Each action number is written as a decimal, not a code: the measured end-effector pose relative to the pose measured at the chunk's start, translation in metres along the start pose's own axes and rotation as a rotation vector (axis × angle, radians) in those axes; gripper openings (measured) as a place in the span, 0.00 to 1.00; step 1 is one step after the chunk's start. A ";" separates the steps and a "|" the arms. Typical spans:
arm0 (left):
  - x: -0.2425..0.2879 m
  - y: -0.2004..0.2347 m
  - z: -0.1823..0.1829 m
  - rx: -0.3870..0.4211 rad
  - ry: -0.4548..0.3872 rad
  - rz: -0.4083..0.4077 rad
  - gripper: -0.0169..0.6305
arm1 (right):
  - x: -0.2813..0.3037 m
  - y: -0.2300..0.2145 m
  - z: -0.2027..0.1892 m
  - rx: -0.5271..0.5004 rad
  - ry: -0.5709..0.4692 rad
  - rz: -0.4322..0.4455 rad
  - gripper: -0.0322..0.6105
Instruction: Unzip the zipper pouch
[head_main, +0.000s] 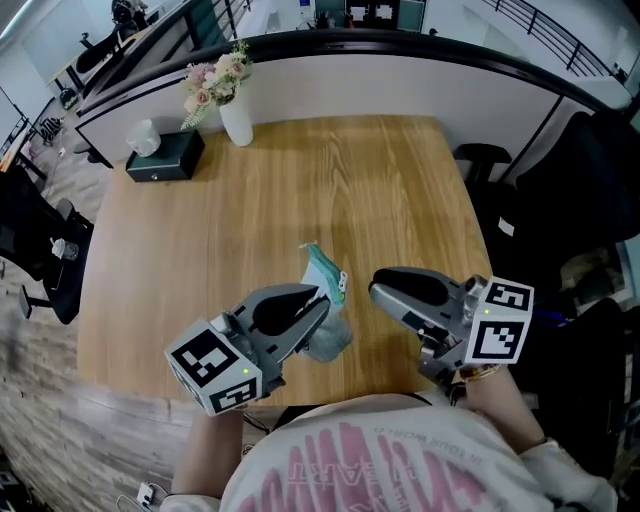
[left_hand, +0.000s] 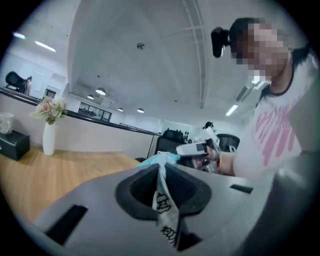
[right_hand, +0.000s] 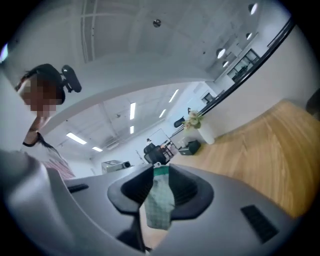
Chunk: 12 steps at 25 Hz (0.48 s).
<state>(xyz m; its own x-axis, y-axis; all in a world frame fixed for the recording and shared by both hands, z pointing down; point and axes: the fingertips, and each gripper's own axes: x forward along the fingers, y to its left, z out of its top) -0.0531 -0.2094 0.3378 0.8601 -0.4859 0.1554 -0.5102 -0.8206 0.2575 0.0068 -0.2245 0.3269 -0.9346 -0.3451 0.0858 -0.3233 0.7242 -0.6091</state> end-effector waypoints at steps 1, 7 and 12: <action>0.000 -0.008 0.009 -0.013 -0.035 -0.025 0.09 | 0.000 0.010 0.005 -0.003 -0.001 0.051 0.21; 0.007 -0.046 0.037 -0.050 -0.123 -0.101 0.09 | -0.011 0.049 0.029 0.029 -0.020 0.277 0.24; 0.013 -0.053 0.040 -0.045 -0.131 -0.094 0.09 | -0.016 0.056 0.034 -0.014 0.006 0.299 0.20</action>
<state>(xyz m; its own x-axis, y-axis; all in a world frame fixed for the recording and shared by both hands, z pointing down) -0.0145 -0.1842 0.2879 0.8955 -0.4450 0.0032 -0.4242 -0.8516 0.3079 0.0083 -0.1989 0.2653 -0.9895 -0.1123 -0.0912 -0.0359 0.8014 -0.5971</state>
